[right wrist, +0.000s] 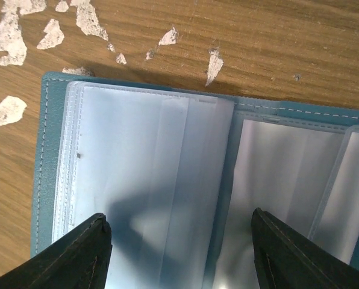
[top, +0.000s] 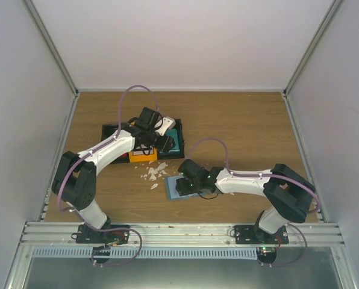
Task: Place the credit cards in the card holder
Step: Pick up the credit card from the storage box.
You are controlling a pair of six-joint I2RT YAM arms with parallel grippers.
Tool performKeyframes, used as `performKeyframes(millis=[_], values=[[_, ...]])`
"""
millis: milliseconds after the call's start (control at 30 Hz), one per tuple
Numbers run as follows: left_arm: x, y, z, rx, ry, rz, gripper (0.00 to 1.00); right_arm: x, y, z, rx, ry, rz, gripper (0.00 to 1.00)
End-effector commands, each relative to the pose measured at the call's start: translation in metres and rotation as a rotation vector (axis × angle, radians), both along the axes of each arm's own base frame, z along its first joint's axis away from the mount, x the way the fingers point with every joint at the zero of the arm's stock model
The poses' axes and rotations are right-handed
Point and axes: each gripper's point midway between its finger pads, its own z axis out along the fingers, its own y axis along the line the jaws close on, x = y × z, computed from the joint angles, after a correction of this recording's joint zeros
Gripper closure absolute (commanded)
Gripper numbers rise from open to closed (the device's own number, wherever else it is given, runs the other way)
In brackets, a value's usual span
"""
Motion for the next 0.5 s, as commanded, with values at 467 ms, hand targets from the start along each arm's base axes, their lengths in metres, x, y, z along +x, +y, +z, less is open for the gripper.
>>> performKeyframes(millis=[467], values=[[0.002, -0.018, -0.063, 0.117, 0.153, -0.237, 0.24, -0.016, -0.028, -0.019, 0.086, 0.157, 0.003, 0.36]])
